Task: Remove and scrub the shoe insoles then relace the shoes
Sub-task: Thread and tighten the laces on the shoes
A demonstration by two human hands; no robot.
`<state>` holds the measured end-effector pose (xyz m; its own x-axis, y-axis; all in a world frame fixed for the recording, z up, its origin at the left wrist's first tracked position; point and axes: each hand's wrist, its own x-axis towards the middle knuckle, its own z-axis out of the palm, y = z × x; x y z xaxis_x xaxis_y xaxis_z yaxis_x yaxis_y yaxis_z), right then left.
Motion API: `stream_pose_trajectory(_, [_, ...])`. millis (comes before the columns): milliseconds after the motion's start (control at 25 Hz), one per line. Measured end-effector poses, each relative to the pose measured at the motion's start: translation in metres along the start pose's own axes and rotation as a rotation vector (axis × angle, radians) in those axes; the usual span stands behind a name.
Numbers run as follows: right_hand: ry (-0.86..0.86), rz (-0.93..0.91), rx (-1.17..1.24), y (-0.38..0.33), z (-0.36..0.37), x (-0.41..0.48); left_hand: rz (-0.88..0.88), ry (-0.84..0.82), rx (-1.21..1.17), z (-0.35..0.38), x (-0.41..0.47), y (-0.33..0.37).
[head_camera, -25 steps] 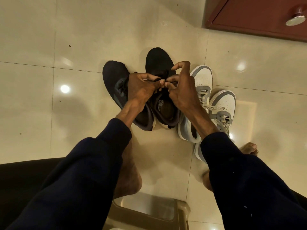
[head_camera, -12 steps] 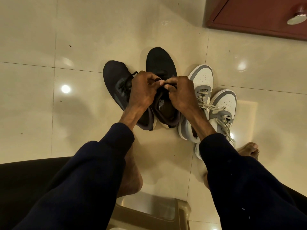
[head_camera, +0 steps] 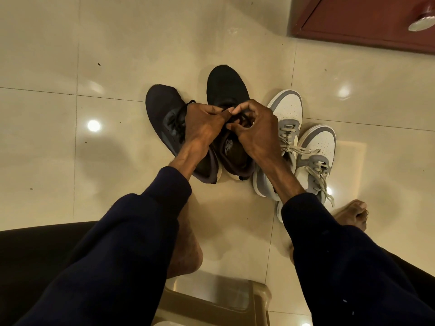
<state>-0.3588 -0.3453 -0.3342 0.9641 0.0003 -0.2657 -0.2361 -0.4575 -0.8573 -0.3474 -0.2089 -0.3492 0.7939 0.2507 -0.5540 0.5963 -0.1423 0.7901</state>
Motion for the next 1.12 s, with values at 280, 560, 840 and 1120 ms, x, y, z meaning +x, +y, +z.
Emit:
stream_pose_trajectory(280, [0.153,0.008,-0.11,0.007,-0.017,-0.008,-0.252,0.096,0.009,-0.007,0.017,0.0])
stream_pose_trajectory(560, [0.241,0.206,-0.027,0.034,-0.047,-0.03,-0.076,0.079,0.138,-0.011,0.013,-0.003])
stream_pose_trajectory(840, [0.128,0.015,-0.09,-0.012,-0.03,-0.008,0.073,0.041,0.006,-0.097,0.024,-0.013])
stream_pose_trajectory(1120, [-0.288,-0.005,-0.14,-0.036,0.051,0.007,0.35,-0.237,0.446,-0.117,0.017,-0.036])
